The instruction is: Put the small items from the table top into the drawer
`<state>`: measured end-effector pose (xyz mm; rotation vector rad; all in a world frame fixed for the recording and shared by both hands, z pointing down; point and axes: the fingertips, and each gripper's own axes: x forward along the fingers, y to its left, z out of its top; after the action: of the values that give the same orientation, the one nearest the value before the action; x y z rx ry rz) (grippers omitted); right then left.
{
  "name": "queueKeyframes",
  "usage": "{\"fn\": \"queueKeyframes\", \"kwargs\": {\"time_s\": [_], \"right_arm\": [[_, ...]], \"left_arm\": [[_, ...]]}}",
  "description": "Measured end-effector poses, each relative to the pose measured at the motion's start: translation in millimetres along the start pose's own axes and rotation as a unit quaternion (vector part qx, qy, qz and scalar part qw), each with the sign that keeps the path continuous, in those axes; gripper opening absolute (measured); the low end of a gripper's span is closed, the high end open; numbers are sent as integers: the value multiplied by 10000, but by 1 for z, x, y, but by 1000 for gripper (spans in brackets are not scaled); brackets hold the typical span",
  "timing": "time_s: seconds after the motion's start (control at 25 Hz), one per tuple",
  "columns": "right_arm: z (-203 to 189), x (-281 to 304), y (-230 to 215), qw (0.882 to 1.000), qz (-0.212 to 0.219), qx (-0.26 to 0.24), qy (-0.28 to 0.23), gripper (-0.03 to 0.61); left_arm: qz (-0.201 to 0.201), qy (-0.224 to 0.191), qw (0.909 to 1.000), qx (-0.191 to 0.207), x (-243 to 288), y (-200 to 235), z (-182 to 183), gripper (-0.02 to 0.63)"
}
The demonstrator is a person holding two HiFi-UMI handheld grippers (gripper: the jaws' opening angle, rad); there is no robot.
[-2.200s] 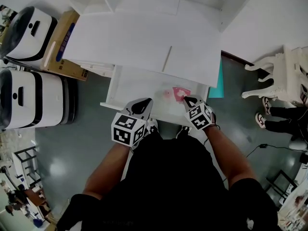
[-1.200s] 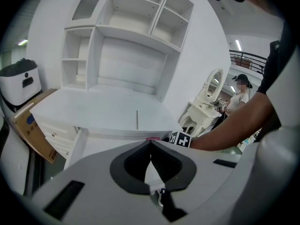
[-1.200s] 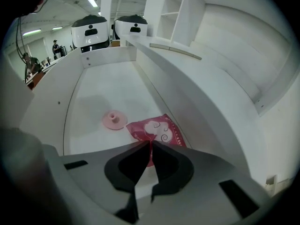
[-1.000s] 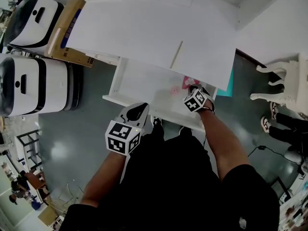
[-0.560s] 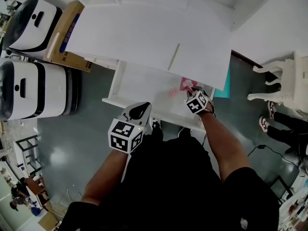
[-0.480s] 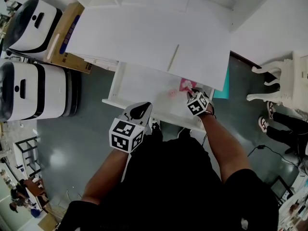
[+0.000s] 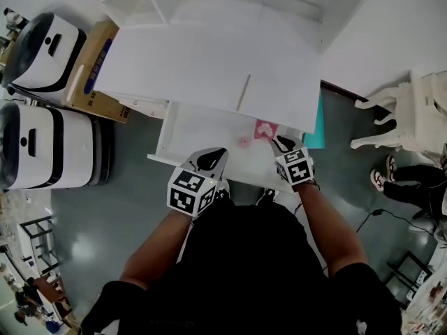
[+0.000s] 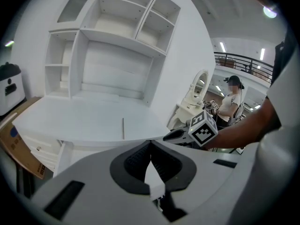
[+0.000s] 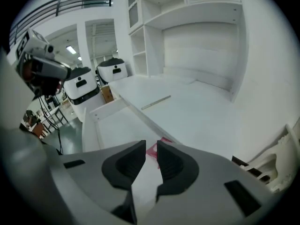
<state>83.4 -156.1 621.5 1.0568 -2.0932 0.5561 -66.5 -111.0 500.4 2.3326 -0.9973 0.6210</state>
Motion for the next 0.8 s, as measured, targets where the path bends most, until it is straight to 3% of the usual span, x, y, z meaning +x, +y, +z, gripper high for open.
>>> {"fn": "queueKeyframes", "kwargs": {"time_s": [0.48,0.6,0.8], "right_arm": [[62,-102,15,9838,341,995,-1450,44],[61,-109,19,9791,559,1187,-1554,32],[55,-112,25,9811,567,1128,-1470,28]], "left_arm": [[-231,-272,9993,142,6,-11,26,9],[-247,-298,9990,208,6,-14,30,9],[-248,-272,9990,271,5,-14,31,9]]}}
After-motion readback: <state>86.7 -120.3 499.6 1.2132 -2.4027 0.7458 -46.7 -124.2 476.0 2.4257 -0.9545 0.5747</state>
